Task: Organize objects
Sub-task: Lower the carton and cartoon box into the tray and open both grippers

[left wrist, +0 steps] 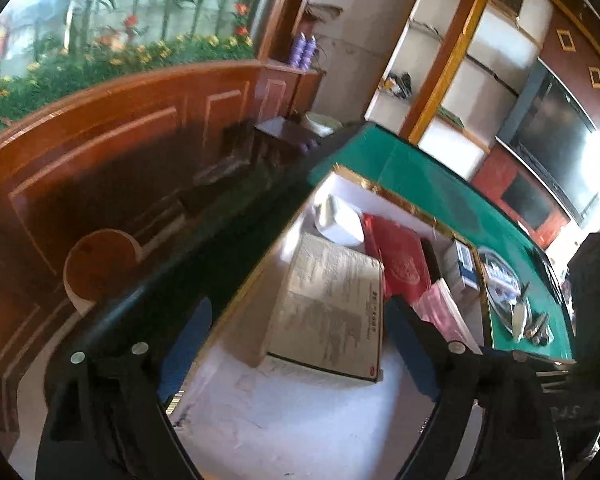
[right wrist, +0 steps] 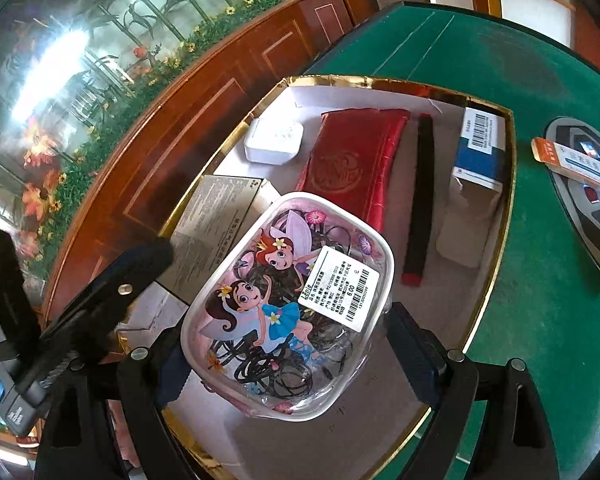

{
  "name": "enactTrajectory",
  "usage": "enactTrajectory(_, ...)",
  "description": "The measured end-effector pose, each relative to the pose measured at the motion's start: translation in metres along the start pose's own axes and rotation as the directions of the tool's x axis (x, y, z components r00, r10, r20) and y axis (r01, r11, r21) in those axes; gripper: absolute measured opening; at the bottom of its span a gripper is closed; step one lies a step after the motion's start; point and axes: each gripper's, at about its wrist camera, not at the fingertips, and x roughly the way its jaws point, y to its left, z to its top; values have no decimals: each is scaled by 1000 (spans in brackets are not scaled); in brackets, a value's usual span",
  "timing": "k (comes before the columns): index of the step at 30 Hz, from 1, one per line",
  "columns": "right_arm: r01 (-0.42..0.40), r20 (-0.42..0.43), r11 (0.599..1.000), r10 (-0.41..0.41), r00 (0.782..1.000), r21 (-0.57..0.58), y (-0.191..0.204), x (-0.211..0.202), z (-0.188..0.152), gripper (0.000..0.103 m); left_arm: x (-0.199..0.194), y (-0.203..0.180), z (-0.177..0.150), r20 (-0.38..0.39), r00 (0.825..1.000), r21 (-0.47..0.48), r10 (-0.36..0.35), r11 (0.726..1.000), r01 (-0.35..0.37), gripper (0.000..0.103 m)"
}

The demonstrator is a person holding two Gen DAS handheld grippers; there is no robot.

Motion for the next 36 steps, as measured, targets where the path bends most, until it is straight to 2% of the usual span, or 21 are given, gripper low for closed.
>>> enactTrajectory(3, 22, 3, 1000, -22, 1000, -17, 4, 3, 0, 92, -9, 5, 1, 26, 1000, -11, 6, 1000, -6, 94)
enactTrajectory(9, 81, 19, 995, -80, 997, -58, 15, 8, -1, 94, -22, 5, 2, 61, 997, 17, 41, 999, -42, 95)
enactTrajectory(18, -34, 68, 999, 34, 997, 3, 4, -9, 0, 97, -29, -1, 0, 71, 995, 41, 66, 997, -69, 96)
enactTrajectory(28, -67, 154, 998, 66, 986, -2, -2, -48, -13, 98, -36, -22, -4, 76, 994, 96, 83, 991, -91, 96)
enactTrajectory(36, -83, 222, 994, 66, 973, 65, -39, -80, -30, 98, -43, -53, -11, 74, 994, 156, 77, 984, -87, 96)
